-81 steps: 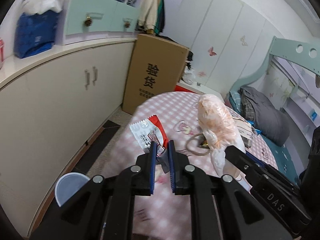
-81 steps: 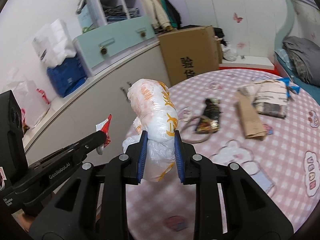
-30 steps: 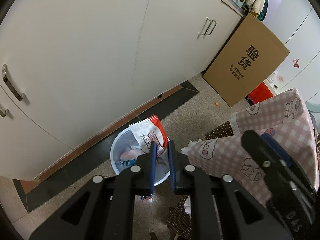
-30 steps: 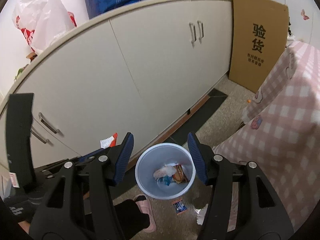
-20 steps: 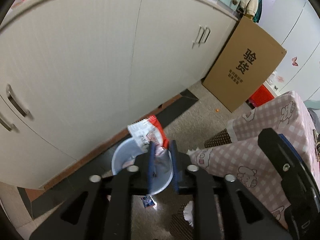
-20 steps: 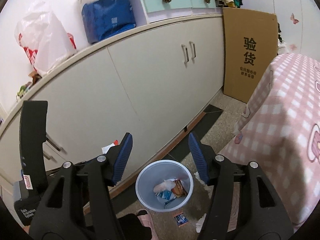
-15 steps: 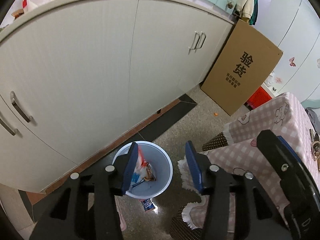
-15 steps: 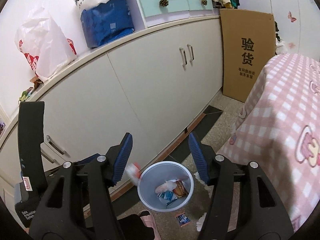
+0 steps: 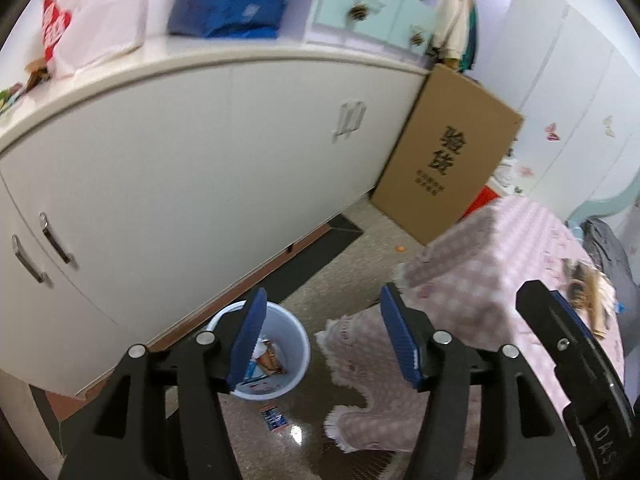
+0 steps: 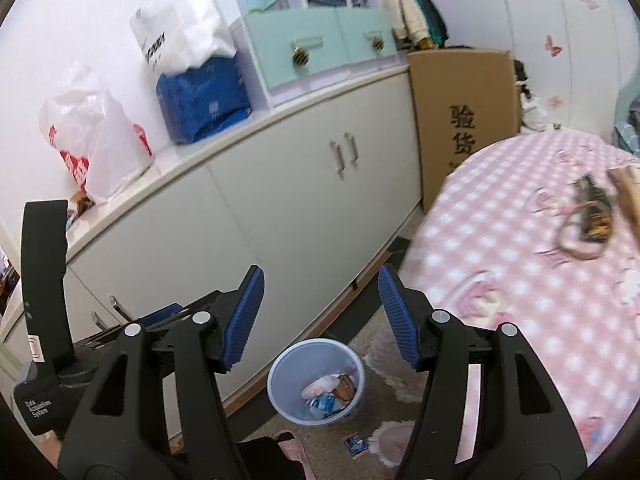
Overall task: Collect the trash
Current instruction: 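Move both open tools back over the table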
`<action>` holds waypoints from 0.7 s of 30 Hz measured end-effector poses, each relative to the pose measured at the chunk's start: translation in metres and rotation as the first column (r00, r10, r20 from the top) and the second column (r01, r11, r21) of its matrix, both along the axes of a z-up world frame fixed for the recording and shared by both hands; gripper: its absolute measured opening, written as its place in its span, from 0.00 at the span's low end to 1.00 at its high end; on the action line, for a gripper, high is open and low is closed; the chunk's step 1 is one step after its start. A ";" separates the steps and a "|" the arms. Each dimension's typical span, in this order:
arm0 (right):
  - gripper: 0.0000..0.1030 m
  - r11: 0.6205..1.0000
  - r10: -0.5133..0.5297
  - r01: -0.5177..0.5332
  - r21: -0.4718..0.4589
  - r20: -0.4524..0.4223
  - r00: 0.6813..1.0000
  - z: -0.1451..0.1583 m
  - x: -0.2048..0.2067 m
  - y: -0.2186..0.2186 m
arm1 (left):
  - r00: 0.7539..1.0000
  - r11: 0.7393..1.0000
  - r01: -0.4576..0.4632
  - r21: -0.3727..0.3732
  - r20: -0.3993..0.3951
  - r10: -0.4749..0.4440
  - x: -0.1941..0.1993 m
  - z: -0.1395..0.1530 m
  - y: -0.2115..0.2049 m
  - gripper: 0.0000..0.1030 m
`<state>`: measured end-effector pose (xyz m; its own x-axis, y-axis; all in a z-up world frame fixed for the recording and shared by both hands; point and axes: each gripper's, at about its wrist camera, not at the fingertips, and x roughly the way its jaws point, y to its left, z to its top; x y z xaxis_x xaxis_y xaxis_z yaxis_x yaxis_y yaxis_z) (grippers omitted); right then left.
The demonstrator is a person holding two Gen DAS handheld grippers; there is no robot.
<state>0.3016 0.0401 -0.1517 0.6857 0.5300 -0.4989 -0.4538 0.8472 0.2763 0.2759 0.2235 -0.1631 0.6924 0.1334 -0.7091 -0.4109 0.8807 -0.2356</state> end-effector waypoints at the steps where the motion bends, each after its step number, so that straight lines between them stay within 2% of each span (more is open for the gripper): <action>1: 0.59 1.000 -0.011 0.011 0.003 0.005 1.000 0.003 -0.002 -0.008 | 1.000 1.000 0.012 0.005 0.008 -0.012 -0.001 0.005 -0.008 0.59; 5: 0.59 0.997 -0.078 0.077 0.032 0.015 0.997 0.015 -0.008 -0.056 | 0.996 0.996 0.084 0.021 0.027 -0.084 0.005 0.020 -0.052 0.60; 10: 0.59 0.983 -0.179 0.178 0.050 0.014 0.984 0.023 -0.009 -0.123 | 0.975 0.973 0.216 0.076 0.040 -0.219 0.020 0.032 -0.120 0.68; 14: 0.60 0.963 -0.266 0.266 0.049 -0.007 0.964 0.021 -0.004 -0.174 | 0.947 0.944 0.317 0.091 0.022 -0.321 0.039 0.032 -0.170 0.68; 21: 0.60 0.923 -0.382 0.384 0.021 -0.078 0.921 0.001 0.015 -0.246 | 0.877 0.862 0.480 0.162 -0.056 -0.478 0.076 0.017 -0.242 0.68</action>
